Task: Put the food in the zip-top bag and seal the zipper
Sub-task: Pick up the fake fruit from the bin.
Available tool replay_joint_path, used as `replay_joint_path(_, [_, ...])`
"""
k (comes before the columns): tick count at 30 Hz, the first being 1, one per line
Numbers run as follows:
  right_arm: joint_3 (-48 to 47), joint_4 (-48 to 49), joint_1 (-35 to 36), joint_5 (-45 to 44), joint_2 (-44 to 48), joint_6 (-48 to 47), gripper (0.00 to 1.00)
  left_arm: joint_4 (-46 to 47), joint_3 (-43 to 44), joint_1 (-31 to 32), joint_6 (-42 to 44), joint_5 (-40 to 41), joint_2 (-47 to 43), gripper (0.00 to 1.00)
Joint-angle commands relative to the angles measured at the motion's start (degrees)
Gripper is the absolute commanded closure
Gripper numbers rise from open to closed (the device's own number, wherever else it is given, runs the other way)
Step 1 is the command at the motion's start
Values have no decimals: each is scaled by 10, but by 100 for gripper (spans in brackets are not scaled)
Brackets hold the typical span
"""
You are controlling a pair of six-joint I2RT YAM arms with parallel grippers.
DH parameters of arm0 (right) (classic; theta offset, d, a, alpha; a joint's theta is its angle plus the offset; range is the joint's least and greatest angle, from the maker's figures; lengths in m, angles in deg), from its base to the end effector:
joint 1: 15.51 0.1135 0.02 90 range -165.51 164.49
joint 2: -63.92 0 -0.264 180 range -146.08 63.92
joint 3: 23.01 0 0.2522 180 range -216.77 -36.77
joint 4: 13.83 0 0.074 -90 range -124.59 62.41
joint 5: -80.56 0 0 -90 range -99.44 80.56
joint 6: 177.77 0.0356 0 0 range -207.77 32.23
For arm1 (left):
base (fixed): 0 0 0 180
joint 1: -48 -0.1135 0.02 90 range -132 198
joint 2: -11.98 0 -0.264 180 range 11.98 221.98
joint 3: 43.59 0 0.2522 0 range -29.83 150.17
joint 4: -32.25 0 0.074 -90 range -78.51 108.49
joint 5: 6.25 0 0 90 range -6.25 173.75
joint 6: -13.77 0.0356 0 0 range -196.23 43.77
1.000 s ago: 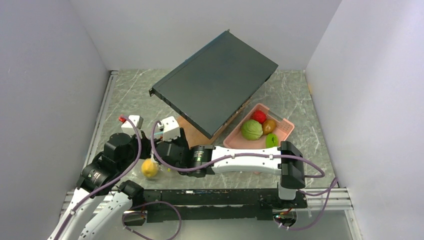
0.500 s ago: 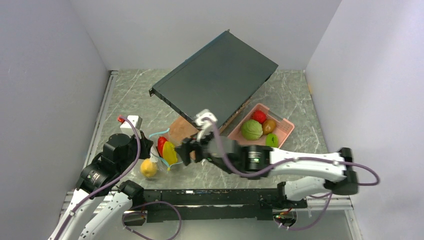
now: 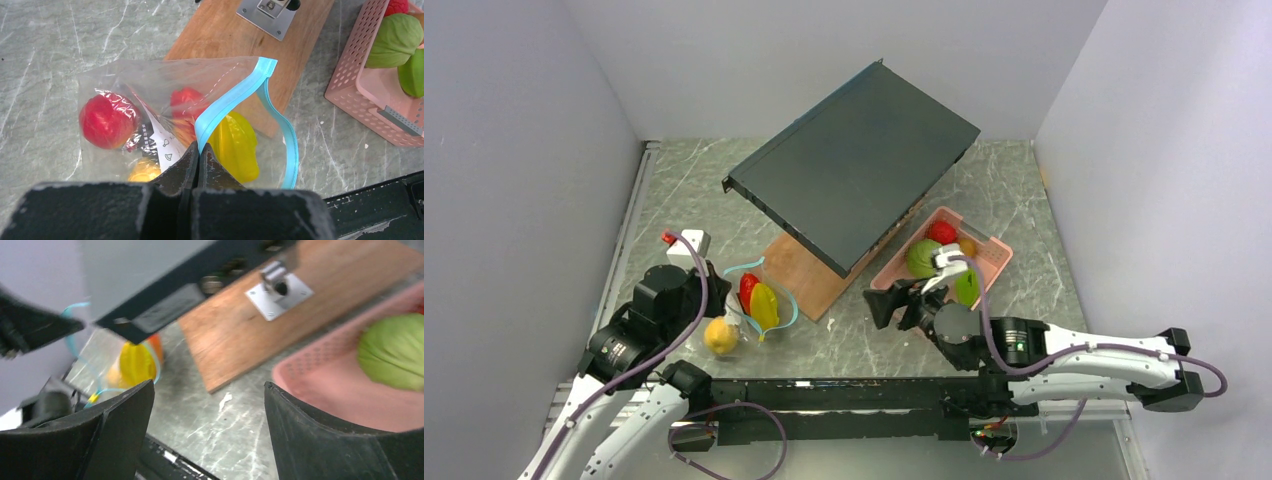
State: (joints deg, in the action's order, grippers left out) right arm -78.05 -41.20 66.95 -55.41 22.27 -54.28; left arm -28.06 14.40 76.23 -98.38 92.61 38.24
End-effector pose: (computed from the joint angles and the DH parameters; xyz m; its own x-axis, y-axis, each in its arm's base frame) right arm 0.0469 0.1591 0.3235 -0.3561 0.2322 -0.9051 -0.4808 0.7850 0.3906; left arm 0.0851 -0.0395 0.3107 -0.5217 -0.1428 -0.8411 0.1636 0.9509 -0.2628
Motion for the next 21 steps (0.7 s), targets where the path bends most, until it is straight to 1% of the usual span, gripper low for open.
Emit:
replay_joint_path(1, [10,-194,-9,-164,52,205,18,23,0,2,0,-1,5,100])
replay_joint_path(4, [39,-237,-12,-189,94,248,18,22,0,2,-2,3,5,100])
replay_joint_path(7, [66,-244,-18,-202,134,251,18,21,1,2,-4,8,3,100])
replay_joint_path(10, [67,-304,-32,-214,139,318,18,21,0,2,-5,9,5,100])
replay_joint_path(11, [67,-309,-44,-209,133,319,18,21,0,2,-5,9,7,100])
replay_joint_path(12, [67,-295,-59,-197,123,298,18,20,1,2,-5,9,9,100])
replay_joint_path(14, [67,-242,-109,-142,95,223,18,21,1,2,-6,8,12,100])
replay_joint_path(16, [61,-203,-184,-63,53,165,17,19,2,2,-5,8,15,100])
replay_joint_path(19, [43,-202,-291,11,-24,146,16,19,0,2,-6,10,14,100])
replay_joint_path(21, [37,-191,-348,47,-71,139,16,19,1,2,-7,11,11,100])
